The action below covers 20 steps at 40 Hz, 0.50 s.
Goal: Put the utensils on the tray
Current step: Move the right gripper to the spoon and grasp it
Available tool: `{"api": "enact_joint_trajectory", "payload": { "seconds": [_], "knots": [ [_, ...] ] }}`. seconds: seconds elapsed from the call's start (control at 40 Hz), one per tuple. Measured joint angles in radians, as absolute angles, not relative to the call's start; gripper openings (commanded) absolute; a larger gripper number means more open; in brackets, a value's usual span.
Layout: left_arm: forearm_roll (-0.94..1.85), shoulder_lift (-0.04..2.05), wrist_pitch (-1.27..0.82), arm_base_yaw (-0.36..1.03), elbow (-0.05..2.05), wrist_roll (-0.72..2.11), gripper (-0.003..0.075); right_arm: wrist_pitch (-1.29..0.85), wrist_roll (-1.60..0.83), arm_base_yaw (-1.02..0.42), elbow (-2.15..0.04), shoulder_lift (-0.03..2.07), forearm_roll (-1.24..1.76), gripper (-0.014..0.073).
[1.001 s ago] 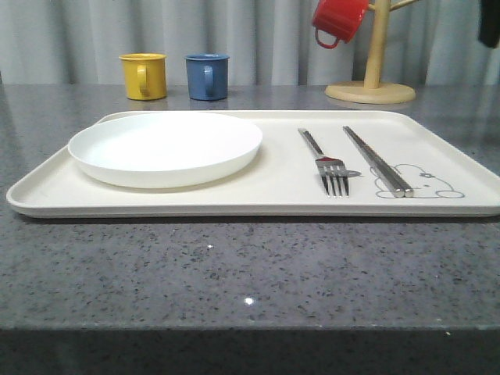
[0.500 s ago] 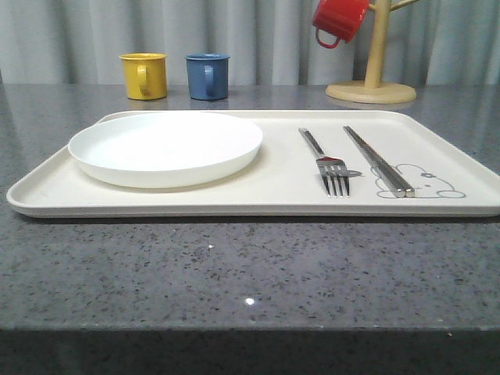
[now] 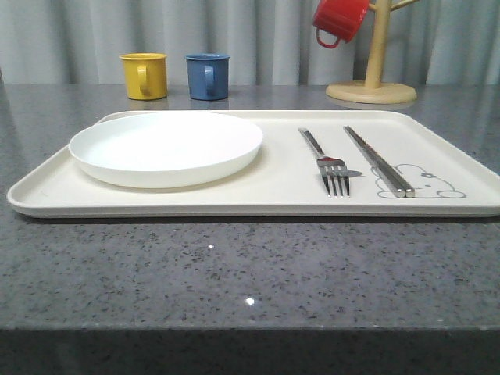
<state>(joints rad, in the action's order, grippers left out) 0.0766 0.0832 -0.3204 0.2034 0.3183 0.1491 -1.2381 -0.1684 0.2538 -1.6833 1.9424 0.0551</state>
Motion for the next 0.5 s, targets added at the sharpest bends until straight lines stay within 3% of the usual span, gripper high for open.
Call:
{"api": "enact_joint_trajectory", "payload": {
  "seconds": [0.1, 0.33, 0.5],
  "knots": [
    [0.077, 0.083, -0.32, 0.203, 0.318, 0.149, -0.0018, -1.237, -0.168, 0.254, -1.683, 1.954, 0.055, 0.0237],
    [0.077, 0.083, -0.32, 0.203, 0.318, 0.149, -0.0018, -1.23, -0.166, 0.254, -1.683, 1.954, 0.055, -0.002],
    [0.077, 0.083, -0.32, 0.203, 0.318, 0.149, -0.0018, -1.228, -0.132, 0.254, -1.683, 1.944, 0.055, -0.0027]
  ]
}}
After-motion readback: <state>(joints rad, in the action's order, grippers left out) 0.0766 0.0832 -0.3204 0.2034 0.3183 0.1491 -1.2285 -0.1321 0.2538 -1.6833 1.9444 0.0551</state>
